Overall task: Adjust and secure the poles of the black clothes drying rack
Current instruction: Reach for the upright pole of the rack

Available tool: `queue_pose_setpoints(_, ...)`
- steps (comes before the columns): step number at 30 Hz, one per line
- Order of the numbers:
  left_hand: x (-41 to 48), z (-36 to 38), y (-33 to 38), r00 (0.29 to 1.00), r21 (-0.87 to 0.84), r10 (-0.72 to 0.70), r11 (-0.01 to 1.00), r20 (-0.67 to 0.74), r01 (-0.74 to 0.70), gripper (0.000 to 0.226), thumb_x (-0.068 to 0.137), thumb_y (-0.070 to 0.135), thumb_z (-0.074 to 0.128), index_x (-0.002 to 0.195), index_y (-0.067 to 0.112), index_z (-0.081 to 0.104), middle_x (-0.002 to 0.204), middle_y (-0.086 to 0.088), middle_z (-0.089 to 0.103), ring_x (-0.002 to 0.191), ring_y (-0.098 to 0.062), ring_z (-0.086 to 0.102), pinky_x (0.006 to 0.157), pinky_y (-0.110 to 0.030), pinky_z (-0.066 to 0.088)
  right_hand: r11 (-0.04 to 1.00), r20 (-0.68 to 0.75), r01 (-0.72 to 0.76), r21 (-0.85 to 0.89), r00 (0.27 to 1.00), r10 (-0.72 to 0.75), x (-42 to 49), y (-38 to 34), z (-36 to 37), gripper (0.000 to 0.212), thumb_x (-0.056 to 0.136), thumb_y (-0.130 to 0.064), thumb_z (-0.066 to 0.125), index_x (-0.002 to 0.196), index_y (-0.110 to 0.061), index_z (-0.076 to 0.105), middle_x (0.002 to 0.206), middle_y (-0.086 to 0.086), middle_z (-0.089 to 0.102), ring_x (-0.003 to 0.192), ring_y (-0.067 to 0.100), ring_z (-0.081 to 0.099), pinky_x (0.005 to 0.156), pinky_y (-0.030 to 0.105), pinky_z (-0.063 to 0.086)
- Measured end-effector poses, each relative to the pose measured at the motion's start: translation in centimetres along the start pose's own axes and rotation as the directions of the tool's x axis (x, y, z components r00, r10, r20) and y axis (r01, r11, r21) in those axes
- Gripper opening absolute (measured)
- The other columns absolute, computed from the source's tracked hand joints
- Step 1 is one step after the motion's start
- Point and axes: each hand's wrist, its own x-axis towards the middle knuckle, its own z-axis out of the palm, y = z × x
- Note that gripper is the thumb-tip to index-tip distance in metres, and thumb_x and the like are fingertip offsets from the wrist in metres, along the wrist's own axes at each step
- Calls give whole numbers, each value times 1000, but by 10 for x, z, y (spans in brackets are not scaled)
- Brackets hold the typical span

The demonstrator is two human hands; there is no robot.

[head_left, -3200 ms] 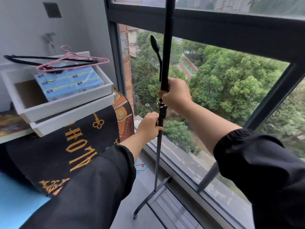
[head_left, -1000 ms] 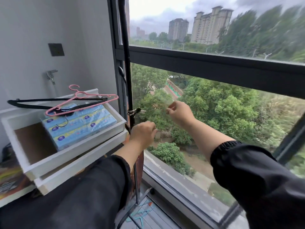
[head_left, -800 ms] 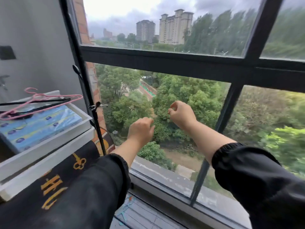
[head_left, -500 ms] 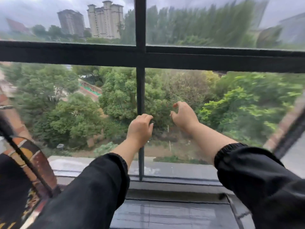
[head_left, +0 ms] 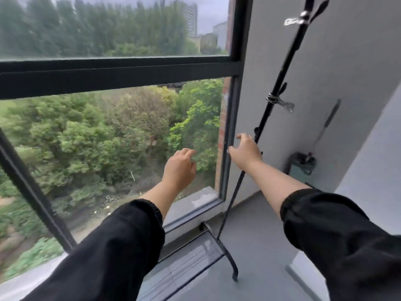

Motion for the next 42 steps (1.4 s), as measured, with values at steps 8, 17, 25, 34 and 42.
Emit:
queue_pose_setpoints(8,71,82,64,973,-57,152,988,172,-145,37,91,9,45,127,10,52,131,-9,56,119,-28,51,95,-41,47,974,-33,-222,47,974,224,66,86,-40,66,86,-21,62,141,-6,28,148,13,34,134,31,39,102,35,36)
queue_pose_setpoints(17,151,147,59,927,-77,73,996,367,-48,41,88,6,45,129,13,51,131,-9,57,121,-28,51,96,-39,46,987,139,-121,103,985,106,147,107,-10,40,83,-7,61,121,-10,47,115,13,60,106,31,58,80,32,45)
queue_pose_setpoints(25,183,205,66,795,-270,-90,913,600,307,62,84,13,62,141,15,37,137,-8,52,121,-25,52,101,-35,45,995,279,48,93,958,-72,202,105,8,46,83,-26,64,122,-7,48,116,12,62,108,31,58,91,40,48)
queue_pose_setpoints(34,239,229,61,821,-172,-346,870,454,461,25,95,17,44,110,2,58,109,-19,66,97,-33,60,74,-34,43,975,357,214,51,908,-218,275,98,38,65,88,-30,61,139,-6,30,133,17,52,123,37,50,94,41,44)
queue_pose_setpoints(42,263,241,43,858,75,-471,882,207,466,20,93,16,45,103,7,59,98,-13,69,90,-35,63,66,-35,44,924,393,370,100,838,-378,322,86,69,56,87,-29,58,133,-4,37,102,11,63,97,31,62,72,36,51)
